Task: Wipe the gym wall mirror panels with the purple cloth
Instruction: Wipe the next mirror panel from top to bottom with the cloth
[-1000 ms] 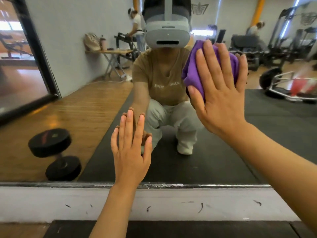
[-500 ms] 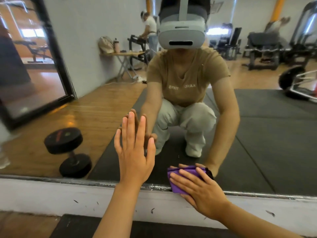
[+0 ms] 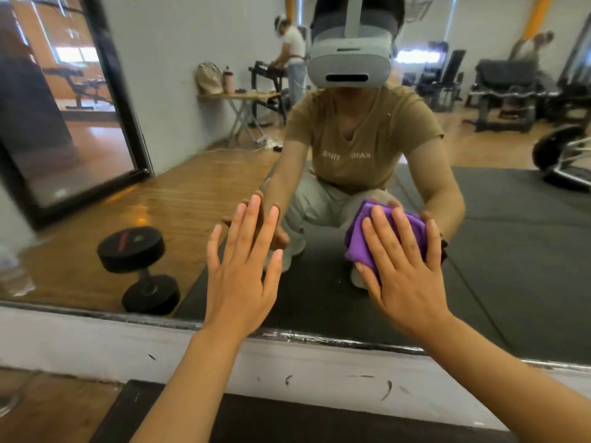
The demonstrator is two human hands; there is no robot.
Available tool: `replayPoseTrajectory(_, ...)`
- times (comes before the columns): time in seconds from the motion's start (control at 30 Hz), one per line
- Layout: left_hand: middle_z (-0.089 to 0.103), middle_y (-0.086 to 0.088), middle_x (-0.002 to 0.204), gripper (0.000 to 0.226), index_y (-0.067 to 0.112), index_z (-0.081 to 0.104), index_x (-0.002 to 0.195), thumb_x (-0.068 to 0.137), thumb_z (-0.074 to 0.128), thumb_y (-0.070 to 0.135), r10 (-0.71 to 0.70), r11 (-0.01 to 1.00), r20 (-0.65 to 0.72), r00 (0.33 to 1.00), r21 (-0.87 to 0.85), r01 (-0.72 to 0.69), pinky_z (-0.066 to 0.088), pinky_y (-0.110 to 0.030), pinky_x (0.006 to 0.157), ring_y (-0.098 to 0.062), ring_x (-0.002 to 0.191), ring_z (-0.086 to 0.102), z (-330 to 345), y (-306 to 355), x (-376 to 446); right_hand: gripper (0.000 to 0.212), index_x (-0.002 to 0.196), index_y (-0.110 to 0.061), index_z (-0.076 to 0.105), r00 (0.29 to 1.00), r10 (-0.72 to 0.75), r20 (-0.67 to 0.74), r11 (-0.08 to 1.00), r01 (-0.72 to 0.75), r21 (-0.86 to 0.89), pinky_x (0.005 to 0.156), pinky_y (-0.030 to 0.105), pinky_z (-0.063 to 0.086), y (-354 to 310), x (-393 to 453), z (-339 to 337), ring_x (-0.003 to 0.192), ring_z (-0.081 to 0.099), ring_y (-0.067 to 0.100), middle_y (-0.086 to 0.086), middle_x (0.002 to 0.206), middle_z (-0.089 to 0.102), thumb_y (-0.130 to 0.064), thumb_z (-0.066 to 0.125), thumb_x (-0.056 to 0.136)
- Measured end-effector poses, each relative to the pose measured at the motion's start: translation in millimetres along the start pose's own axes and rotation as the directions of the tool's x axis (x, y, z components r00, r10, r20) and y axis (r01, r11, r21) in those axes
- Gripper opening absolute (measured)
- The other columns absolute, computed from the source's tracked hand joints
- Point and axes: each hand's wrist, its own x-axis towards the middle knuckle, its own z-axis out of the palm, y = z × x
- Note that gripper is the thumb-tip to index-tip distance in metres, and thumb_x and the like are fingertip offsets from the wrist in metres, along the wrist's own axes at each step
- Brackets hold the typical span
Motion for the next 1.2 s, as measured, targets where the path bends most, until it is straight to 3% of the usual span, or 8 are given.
replayPoseTrajectory(0.13, -0.003, 0.007, 0.169, 0.064, 0.026, 0.017, 0.161, 0.102, 0.038, 0.036, -0.011, 1.000, 0.004, 1.000, 0.014, 0.011, -0.003, -0.041, 0.123, -0.012, 0.156, -0.003, -6, -13, 2, 0.063, 0.162, -0.014, 0.005, 0.918, -0.342, 0.200, 0.933, 0.358, -0.048, 0.126, 0.045, -0.005, -30, -85, 42, 0.157, -0.001, 0.020, 0.001, 0.170, -0.004, -0.036, 0.026, 0.107)
replayPoseTrajectory(0.27, -0.004, 0.004, 0.169, 0.064, 0.024, 0.019, 0.161, 0.102, 0.037, 0.038, -0.057, 0.998, -0.041, 0.998, 0.014, 0.058, 0.000, -0.043, 0.122, -0.015, 0.156, -0.004, -4, -24, 0, 0.056, 0.162, -0.015, -0.001, 0.883, -0.330, 0.333, 0.933, 0.360, -0.031, 0.126, 0.043, -0.009, -41, -118, 53, 0.157, -0.005, 0.019, -0.001, 0.170, -0.009, -0.033, 0.000, 0.109)
replayPoseTrajectory(0.5, -0.004, 0.000, 0.170, 0.068, 0.021, 0.017, 0.161, 0.100, 0.039, 0.043, -0.027, 1.000, -0.075, 0.997, -0.005, 0.026, -0.002, -0.041, 0.123, -0.018, 0.156, -0.001, -1, -44, -2, 0.066, 0.162, -0.018, -0.001, 0.803, -0.511, 0.307, 0.834, 0.549, -0.048, 0.126, 0.040, -0.009, -5, -66, 31, 0.156, -0.004, 0.017, -0.004, 0.170, -0.007, -0.038, 0.024, 0.104)
replayPoseTrajectory(0.67, 0.002, -0.004, 0.170, 0.071, 0.019, 0.020, 0.160, 0.098, 0.042, 0.044, -0.030, 0.999, -0.092, 0.995, -0.046, 0.026, 0.004, -0.047, 0.122, -0.020, 0.156, 0.004, -2, -62, -6, 0.059, 0.161, -0.015, 0.018, 0.912, -0.401, 0.088, 0.900, 0.410, -0.147, 0.127, 0.045, 0.002, 9, 72, -19, 0.156, 0.008, 0.021, 0.002, 0.168, 0.010, -0.044, 0.027, 0.110)
replayPoseTrajectory(0.77, 0.005, -0.005, 0.170, 0.072, 0.020, 0.022, 0.160, 0.096, 0.045, 0.042, -0.025, 0.999, -0.109, 0.994, -0.031, 0.022, 0.010, -0.052, 0.119, -0.023, 0.156, 0.009, -5, -66, -7, 0.061, 0.159, -0.010, 0.024, 0.976, -0.202, -0.081, 0.968, 0.186, -0.169, 0.124, 0.049, 0.009, 11, 153, -49, 0.154, 0.020, 0.029, 0.010, 0.166, 0.021, -0.044, 0.033, 0.109)
replayPoseTrajectory(0.93, 0.004, -0.007, 0.170, 0.069, 0.023, 0.026, 0.159, 0.096, 0.040, 0.047, -0.216, 0.973, -0.104, 0.971, -0.104, 0.205, 0.015, -0.061, 0.113, -0.030, 0.155, 0.009, -11, -77, -7, 0.060, 0.157, -0.003, 0.029, 0.970, 0.062, -0.235, 0.994, -0.080, -0.070, 0.125, 0.051, 0.008, -18, 177, -41, 0.152, 0.022, 0.036, 0.017, 0.163, 0.027, -0.039, 0.034, 0.108)
replayPoseTrajectory(1.1, 0.000, -0.003, 0.170, 0.068, 0.022, 0.024, 0.160, 0.098, 0.035, 0.049, -0.233, 0.970, -0.070, 0.970, -0.091, 0.226, 0.014, -0.061, 0.116, -0.026, 0.156, 0.006, -14, -88, -11, 0.059, 0.158, -0.014, 0.024, 0.975, -0.206, -0.086, 0.977, 0.200, -0.074, 0.126, 0.047, 0.003, -54, 97, 0, 0.155, 0.012, 0.027, 0.006, 0.167, 0.017, -0.040, 0.035, 0.106)
replayPoseTrajectory(1.2, -0.004, -0.001, 0.170, 0.069, 0.025, 0.019, 0.161, 0.098, 0.034, 0.050, -0.240, 0.965, -0.046, 0.970, -0.123, 0.233, 0.009, -0.057, 0.119, -0.024, 0.156, 0.000, -14, -88, -11, 0.071, 0.162, -0.019, 0.014, 0.899, -0.419, 0.130, 0.891, 0.435, -0.129, 0.126, 0.045, -0.003, -69, 27, 31, 0.157, 0.000, 0.024, 0.003, 0.170, 0.005, -0.044, 0.040, 0.101)
